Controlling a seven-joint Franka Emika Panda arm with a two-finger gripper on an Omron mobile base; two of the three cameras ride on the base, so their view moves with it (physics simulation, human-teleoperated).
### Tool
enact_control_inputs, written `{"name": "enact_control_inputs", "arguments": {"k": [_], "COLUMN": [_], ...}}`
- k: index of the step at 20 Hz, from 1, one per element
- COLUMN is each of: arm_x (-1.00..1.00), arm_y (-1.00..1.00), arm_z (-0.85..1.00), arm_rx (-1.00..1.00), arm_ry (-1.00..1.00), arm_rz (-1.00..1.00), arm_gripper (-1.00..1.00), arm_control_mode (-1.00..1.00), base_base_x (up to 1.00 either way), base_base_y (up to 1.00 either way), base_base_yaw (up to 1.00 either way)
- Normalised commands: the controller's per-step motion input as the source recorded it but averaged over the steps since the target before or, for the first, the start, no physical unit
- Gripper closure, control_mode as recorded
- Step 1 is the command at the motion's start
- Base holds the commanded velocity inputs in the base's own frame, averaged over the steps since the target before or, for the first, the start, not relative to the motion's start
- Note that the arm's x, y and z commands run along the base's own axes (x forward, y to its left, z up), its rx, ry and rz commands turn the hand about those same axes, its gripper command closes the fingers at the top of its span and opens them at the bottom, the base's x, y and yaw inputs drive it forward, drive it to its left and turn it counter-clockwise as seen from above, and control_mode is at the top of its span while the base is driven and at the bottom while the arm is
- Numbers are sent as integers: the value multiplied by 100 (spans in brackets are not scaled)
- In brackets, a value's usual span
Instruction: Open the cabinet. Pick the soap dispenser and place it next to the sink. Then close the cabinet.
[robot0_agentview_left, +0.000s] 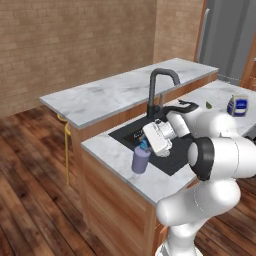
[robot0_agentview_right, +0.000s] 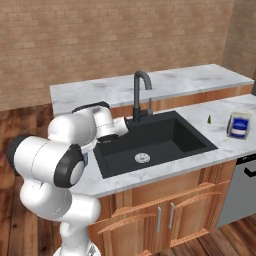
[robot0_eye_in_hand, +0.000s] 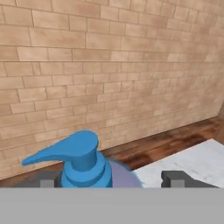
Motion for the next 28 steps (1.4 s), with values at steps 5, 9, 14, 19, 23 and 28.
{"name": "enact_control_inputs", "arguments": {"k": [5, 9, 14, 19, 23, 28], "arm_x": [-14, -19, -10, -19, -23, -31], "arm_y": [-20, -17, -17, -23, -10, -1], "arm_z": [0, 3, 0, 9, 24, 30], "arm_rx": [1, 2, 0, 0, 0, -2], "arm_ry": [0, 0, 4, 7, 17, 22], "arm_rz": [2, 1, 0, 0, -8, -18], "arm_gripper": [-100, -100, -100, -100, -100, -100], "arm_control_mode": [-100, -100, -100, -100, -100, -100], "base_base_x": [0, 0, 0, 0, 0, 0], "base_base_y": [0, 0, 0, 0, 0, 0], "base_base_yaw": [0, 0, 0, 0, 0, 0]}}
